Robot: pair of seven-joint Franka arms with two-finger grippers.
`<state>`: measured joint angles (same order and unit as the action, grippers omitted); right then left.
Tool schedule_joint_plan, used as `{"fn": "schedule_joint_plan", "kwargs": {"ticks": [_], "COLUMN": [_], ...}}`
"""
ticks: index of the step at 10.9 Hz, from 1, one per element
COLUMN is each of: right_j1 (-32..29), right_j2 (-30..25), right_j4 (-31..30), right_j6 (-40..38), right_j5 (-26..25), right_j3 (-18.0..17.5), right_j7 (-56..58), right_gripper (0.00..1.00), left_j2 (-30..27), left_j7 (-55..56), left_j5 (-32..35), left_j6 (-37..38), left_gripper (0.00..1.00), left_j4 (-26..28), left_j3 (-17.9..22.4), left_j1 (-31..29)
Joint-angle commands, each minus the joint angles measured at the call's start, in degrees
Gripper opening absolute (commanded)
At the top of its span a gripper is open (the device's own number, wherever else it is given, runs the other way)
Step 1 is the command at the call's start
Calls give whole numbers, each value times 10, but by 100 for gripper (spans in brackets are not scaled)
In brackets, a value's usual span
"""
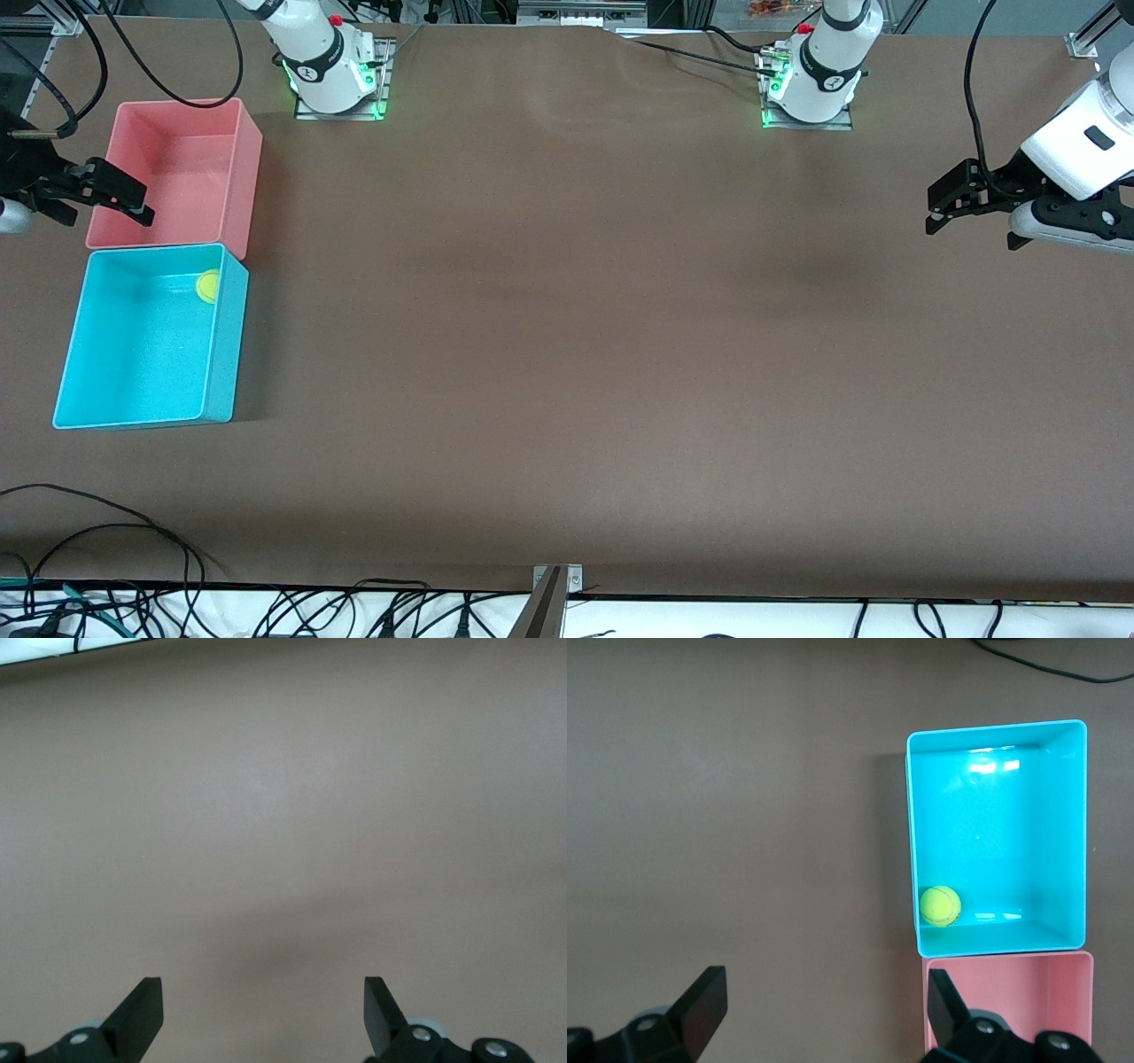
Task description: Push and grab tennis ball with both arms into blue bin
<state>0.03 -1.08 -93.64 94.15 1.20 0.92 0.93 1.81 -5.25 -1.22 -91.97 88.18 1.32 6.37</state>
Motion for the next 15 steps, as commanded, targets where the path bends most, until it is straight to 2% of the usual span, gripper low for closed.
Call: {"fn": "schedule_joint_plan", "kwargs": {"ticks": [1,15], "right_j1": [-2,-1], "right_j2": [-2,-1], "right_j4": [17,17], "right_j6": [-14,-13], "right_j5": [3,5], "right_j3": [4,4], "right_j7": [12,12], "right_gripper": [100,100], "left_j2": [3,2], "left_j7": [4,3], "left_j5": [-4,-4], "left_j6": [11,19], "left_gripper": [100,100], "left_j4": [-11,-8], "left_j3": [-3,-2], "left_j1": [-1,-1]}}
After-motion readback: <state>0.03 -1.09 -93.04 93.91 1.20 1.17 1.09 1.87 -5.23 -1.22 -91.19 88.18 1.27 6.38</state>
